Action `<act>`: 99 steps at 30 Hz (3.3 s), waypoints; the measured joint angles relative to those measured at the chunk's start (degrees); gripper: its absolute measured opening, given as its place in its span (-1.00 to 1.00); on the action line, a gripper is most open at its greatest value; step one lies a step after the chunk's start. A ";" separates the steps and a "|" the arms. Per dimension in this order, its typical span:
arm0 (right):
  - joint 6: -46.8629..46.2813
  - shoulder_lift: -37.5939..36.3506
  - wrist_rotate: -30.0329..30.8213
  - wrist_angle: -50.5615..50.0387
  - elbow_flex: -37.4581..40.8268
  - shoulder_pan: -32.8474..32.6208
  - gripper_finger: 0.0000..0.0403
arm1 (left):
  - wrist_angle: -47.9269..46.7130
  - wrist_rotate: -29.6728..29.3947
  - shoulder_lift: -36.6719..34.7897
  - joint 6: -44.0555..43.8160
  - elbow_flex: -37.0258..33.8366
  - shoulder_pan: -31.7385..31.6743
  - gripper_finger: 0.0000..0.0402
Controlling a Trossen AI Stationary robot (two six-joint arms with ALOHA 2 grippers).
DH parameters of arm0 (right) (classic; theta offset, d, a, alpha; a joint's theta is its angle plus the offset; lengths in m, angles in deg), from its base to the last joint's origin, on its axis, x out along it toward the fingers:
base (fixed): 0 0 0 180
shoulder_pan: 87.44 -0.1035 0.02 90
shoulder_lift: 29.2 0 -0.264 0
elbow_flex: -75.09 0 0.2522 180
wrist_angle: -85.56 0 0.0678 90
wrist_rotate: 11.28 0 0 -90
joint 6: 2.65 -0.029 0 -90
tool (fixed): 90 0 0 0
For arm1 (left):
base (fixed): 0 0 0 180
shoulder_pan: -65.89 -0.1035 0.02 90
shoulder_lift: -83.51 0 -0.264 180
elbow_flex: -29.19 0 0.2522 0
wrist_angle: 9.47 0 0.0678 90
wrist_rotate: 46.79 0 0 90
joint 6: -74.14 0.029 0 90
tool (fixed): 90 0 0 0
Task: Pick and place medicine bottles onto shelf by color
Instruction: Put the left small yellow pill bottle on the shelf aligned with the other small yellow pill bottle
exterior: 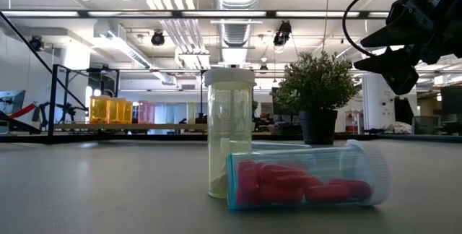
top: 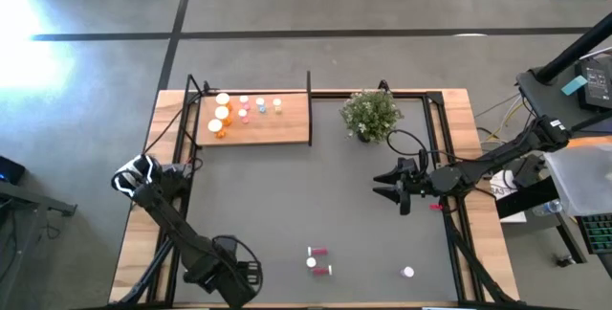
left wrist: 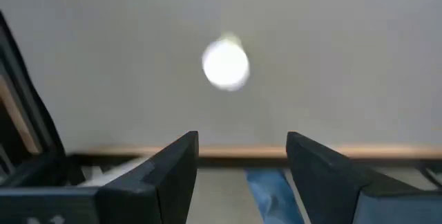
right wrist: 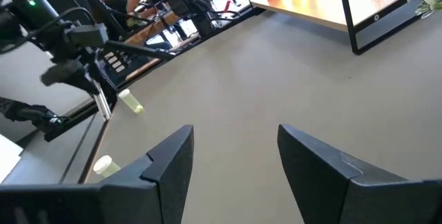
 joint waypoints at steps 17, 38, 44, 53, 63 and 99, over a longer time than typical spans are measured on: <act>0.00 0.00 -0.02 -0.02 0.00 0.00 0.00 | 5.36 -1.55 0.13 2.49 -8.78 -0.09 0.01; 0.00 0.00 -0.02 -0.02 0.00 -0.02 0.00 | 9.41 -2.96 0.11 7.04 -12.46 -0.20 -0.36; 0.00 0.00 -0.01 -0.02 0.00 -0.01 0.00 | 11.32 -3.02 0.15 7.06 -12.44 -0.22 -0.47; 0.00 0.00 -0.02 -0.02 0.00 -0.02 0.00 | 11.50 -3.02 0.06 11.04 -12.17 -2.50 -0.47; -0.01 0.00 -0.01 -0.01 0.00 -0.01 0.00 | 10.94 -3.02 -0.09 30.07 -10.29 -12.43 -0.47; 0.00 0.00 -0.02 -0.02 0.00 0.00 0.00 | -1.94 -15.10 0.78 131.01 2.71 -65.66 -0.47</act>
